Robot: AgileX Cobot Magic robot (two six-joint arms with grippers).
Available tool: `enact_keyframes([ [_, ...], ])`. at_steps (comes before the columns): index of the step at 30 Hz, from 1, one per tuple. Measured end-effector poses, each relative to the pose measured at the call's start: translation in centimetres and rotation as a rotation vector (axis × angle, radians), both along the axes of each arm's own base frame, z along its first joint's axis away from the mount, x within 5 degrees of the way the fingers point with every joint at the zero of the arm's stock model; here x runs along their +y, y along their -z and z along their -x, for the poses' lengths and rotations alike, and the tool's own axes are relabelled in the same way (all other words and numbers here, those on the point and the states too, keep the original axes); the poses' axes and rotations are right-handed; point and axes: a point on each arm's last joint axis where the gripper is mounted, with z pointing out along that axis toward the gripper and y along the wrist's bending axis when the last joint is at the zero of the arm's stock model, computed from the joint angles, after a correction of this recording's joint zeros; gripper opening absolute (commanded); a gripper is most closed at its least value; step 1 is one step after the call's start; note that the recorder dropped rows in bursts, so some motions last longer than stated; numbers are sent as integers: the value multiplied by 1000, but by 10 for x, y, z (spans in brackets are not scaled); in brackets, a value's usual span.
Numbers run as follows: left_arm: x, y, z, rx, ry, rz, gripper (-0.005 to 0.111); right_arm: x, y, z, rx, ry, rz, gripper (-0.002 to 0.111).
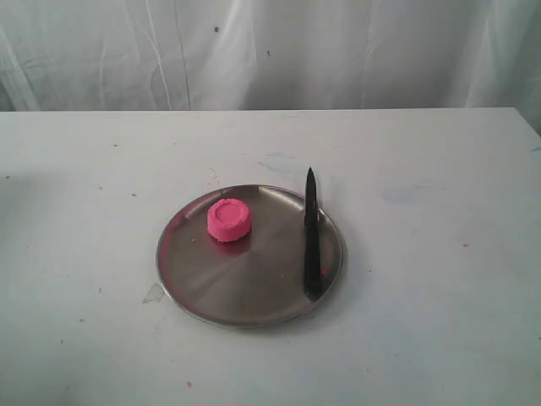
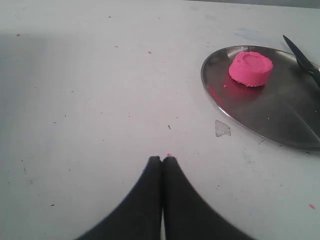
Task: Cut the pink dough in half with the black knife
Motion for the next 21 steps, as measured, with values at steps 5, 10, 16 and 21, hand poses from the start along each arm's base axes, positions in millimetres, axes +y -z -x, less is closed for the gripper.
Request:
enact_keyframes([
  [5,0,0,0,0,0,0,0,0,0,0,0,0,0,0],
  [10,0,0,0,0,0,0,0,0,0,0,0,0,0,0],
  [16,0,0,0,0,0,0,0,0,0,0,0,0,-2,0],
  [21,0,0,0,0,0,0,0,0,-3,0,-29,3,-22,0],
])
